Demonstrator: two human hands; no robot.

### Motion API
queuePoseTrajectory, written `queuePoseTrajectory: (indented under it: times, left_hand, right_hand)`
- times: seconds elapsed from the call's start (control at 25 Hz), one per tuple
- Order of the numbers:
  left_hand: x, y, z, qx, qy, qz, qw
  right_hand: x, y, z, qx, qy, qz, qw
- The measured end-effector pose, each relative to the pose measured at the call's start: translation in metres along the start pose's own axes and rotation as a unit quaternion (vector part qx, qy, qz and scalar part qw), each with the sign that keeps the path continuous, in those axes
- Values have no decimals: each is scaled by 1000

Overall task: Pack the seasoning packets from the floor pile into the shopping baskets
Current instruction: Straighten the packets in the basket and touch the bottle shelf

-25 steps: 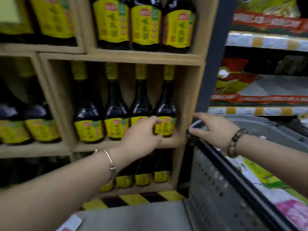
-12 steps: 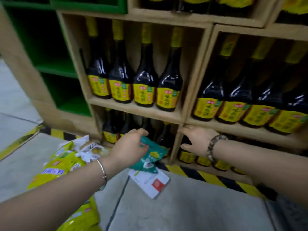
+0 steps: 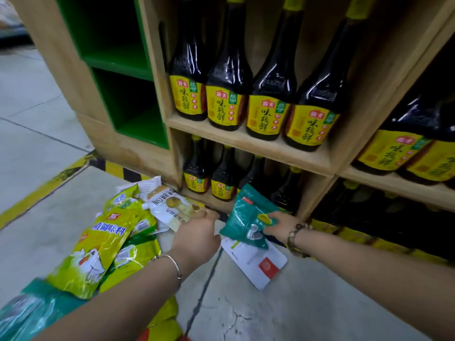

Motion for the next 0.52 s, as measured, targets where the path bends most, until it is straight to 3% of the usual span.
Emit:
queuePoseTrajectory:
  times: [0.12,0.2,0.36,0.4,0.52]
  left_hand:
    - [17,-5,-22,19,-6,20,1000]
    - [24,-4,-34,36,-14,16,999]
    - [35,4,-52,59,-7,16,998]
    - [40,6,-54,55,14,28,998]
    - [54,10,-64,47,93,80,991]
  right_hand:
    - [-24,-43,-46,6,-109,-113,987]
    - [-38,-57,-68,-15,-215,-185,959]
    - [-43,-83,-96,-47,-493,-219,840]
    - [-46,-88,-97,-43,-503,-228,832]
    - [-64,-89,-88,-83,-412,-256,871]
Point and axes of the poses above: each hand's wrist, its own y-axis away from the middle knuckle, its own z-axis out of the back of the hand, x = y × z, the point moved 10 cm from there along -y, towards the middle knuckle, and after that the axes turned 2 degrees about -y, right-handed, at the moved point
